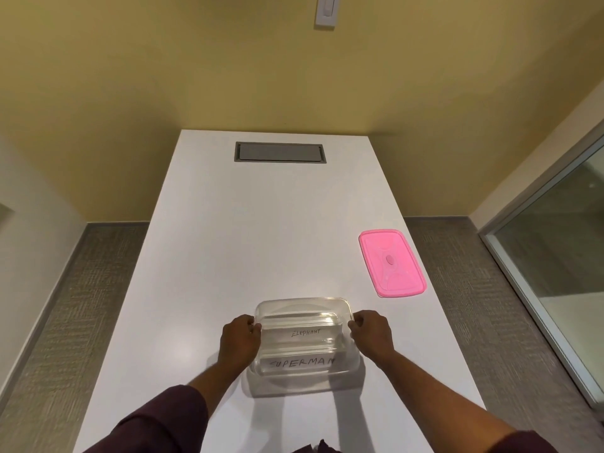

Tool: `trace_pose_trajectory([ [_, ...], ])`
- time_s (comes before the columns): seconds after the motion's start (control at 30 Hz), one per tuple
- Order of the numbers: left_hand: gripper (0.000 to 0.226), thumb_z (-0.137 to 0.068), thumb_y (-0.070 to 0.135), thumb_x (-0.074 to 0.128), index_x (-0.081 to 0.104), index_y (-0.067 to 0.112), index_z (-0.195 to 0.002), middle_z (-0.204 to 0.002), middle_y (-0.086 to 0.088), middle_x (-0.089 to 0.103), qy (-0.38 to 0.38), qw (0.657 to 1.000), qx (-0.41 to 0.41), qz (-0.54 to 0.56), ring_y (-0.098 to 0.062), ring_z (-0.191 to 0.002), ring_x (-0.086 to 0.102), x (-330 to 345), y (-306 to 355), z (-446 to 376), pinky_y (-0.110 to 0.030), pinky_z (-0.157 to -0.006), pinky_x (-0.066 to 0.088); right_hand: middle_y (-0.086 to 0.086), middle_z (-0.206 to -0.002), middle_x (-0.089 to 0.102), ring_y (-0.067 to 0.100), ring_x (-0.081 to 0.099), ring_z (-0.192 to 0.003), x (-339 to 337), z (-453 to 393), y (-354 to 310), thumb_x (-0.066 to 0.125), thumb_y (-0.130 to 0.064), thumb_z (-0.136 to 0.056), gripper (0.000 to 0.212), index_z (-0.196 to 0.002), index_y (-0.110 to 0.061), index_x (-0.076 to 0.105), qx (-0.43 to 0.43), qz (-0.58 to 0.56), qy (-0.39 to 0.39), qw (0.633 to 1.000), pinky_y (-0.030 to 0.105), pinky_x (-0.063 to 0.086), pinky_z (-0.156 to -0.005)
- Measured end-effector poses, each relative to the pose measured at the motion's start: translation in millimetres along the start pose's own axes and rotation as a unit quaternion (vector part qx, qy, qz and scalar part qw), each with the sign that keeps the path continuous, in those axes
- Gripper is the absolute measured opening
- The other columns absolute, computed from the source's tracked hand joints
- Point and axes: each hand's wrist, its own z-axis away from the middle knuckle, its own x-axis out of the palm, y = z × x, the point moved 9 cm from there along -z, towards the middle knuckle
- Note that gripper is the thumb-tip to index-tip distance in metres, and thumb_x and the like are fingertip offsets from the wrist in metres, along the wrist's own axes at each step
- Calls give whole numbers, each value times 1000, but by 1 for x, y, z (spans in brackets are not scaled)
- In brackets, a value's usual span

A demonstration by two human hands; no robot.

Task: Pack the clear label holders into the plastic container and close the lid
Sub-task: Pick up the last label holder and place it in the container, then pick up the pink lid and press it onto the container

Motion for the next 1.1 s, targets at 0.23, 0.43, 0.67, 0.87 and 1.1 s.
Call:
trace_pose_trajectory([
  [0.23, 21, -90, 5, 60, 73, 6, -107, -108, -11, 75, 1, 999, -16, 47, -30, -106, 68, -3, 10, -28, -31, -89, 48, 21, -70, 70, 39, 70, -76, -8, -36, -28, 63, -13, -87, 30, -60, -5, 55, -2, -21, -7, 1000, 44, 57, -74],
  [0.43, 29, -93, 5, 59, 69, 5, -120, -119, -13, 72, -9, 998, -21, 52, -27, -114, 66, -2, 20, -53, -32, -97, 48, 17, -62, 64, 35, 63, -68, -9, -61, -35, 64, -13, -88, 35, -56, -9, 51, -7, -20, -12, 1000, 38, 49, -65],
  [0.67, 29, -93, 12, 62, 64, 4, -121, -120, -14, 71, 6, 998, -35, 46, -30, -111, 66, -3, 14, -63, -34, -96, 48, 0, -65, 69, 22, 67, -68, -3, -73, -25, 62, -35, -95, 37, -64, -16, 64, 9, -71, -31, 997, 36, 52, -71],
  [0.87, 54, -95, 23, 63, 46, 1, -141, -143, -19, 53, 12, 1000, -14, 2, -35, -128, 54, -2, 24, -80, -45, -108, 43, -11, -70, 64, 13, 67, -73, -30, -96, -10, 53, -44, -101, 39, -78, -15, 67, -10, -50, 32, 998, 34, 44, -68],
  [1.1, 61, -94, 22, 62, 38, -1, -146, -147, -20, 48, 23, 998, -43, -29, -35, -136, 46, 16, 24, -73, -45, -112, 38, 9, -125, 59, 29, 56, -116, -44, -123, 32, 52, -23, -102, 29, -128, -14, 60, -65, 233, 1, 970, 39, 53, -90],
])
